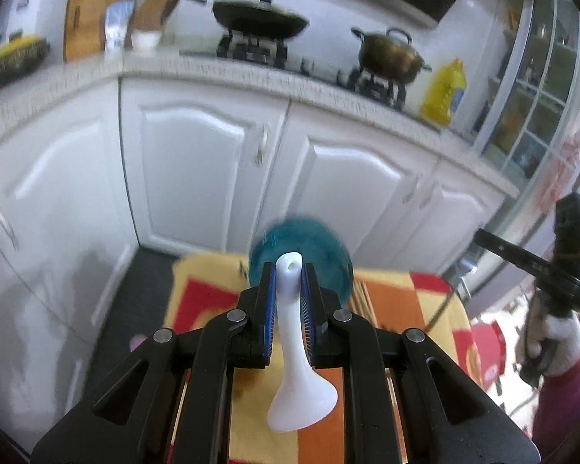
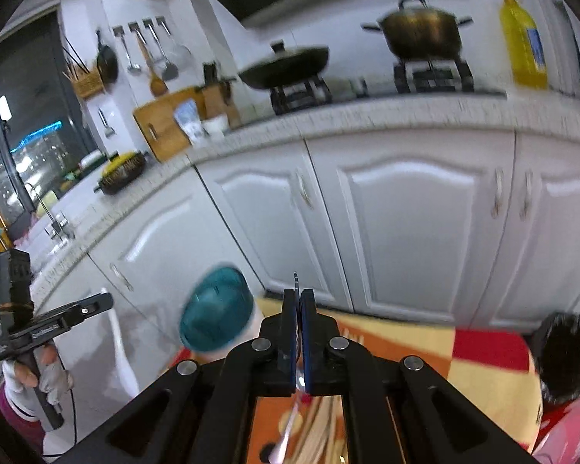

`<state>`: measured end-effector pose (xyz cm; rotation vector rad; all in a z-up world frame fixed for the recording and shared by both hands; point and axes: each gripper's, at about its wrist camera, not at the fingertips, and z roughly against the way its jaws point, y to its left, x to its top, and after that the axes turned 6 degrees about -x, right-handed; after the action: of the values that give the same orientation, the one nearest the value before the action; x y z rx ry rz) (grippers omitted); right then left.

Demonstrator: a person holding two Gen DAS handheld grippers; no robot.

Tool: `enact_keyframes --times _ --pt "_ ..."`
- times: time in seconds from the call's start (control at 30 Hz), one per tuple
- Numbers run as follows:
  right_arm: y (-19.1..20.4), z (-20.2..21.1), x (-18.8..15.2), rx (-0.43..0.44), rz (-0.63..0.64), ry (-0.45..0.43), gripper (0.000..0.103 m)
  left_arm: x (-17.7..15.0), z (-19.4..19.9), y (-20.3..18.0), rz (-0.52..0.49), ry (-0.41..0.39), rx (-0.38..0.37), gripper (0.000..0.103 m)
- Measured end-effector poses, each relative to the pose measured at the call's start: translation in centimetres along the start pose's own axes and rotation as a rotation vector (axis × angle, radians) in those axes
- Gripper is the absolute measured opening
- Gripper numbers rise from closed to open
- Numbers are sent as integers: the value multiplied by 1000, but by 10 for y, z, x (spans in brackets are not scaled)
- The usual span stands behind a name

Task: Organize utensils
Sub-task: 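Drop the white spoon into the cup with the left tool while the right tool inserts the silver fork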

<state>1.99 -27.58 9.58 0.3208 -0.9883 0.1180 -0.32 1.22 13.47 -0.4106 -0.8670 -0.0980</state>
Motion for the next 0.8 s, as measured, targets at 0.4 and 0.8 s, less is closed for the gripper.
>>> enact_keyframes --times 0.4,0.8 --pt "58 -33 67 -94 124 -117 2 58 -62 -5 -76 -153 145 11" --pt "81 -86 54 -146 234 -94 2 38 -121 -1 -34 -192 286 11"
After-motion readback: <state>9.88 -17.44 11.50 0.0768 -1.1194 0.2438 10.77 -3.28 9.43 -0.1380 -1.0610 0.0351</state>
